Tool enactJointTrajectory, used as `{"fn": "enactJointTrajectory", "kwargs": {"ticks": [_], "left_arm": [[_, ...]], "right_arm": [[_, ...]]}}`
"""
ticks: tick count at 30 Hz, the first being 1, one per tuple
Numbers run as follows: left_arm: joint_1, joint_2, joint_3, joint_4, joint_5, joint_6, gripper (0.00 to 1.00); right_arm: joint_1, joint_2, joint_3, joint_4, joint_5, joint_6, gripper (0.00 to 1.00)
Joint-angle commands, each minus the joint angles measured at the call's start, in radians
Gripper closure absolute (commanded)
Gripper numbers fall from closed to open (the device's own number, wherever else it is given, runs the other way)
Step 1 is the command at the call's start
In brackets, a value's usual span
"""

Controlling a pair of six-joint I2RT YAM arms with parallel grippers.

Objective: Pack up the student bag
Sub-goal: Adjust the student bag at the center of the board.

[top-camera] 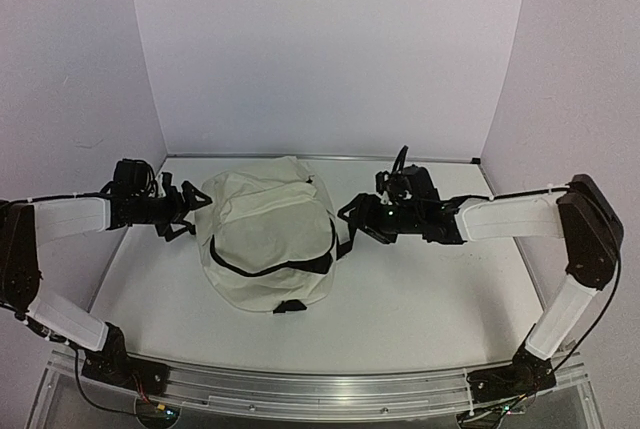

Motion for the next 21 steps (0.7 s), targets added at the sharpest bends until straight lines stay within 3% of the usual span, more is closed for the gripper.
{"fn": "enactJointTrajectory", "kwargs": {"ticks": [1, 6, 10, 12, 17, 21], "left_arm": [[-0.049, -0.002, -0.026, 0.072, 0.033, -0.071, 0.04], [-0.102, 0.039, -0.025, 0.019, 0.011, -0.051, 0.06], [-0.109, 0.063, -0.022, 0.011, 0.037, -0.037, 0.22], [-0.113, 0.086, -0.019, 0.016, 0.065, -0.038, 0.30], [-0.116, 0.117, -0.017, 0.017, 0.055, -0.041, 0.69], [-0.113, 0.147, 0.000, 0.051, 0.036, -0.052, 0.88]], "right_arm": [[-0.023, 0.108, 0.054, 0.202, -0.071, 0.197, 0.35], [-0.029, 0.223, 0.103, 0.329, -0.090, 0.312, 0.37], [-0.030, 0.283, 0.126, 0.369, -0.093, 0.352, 0.38], [-0.031, 0.307, 0.138, 0.376, -0.102, 0.350, 0.44], [-0.029, 0.333, 0.151, 0.428, -0.177, 0.338, 0.67], [-0.022, 0.301, 0.134, 0.426, -0.222, 0.273, 0.81]]}}
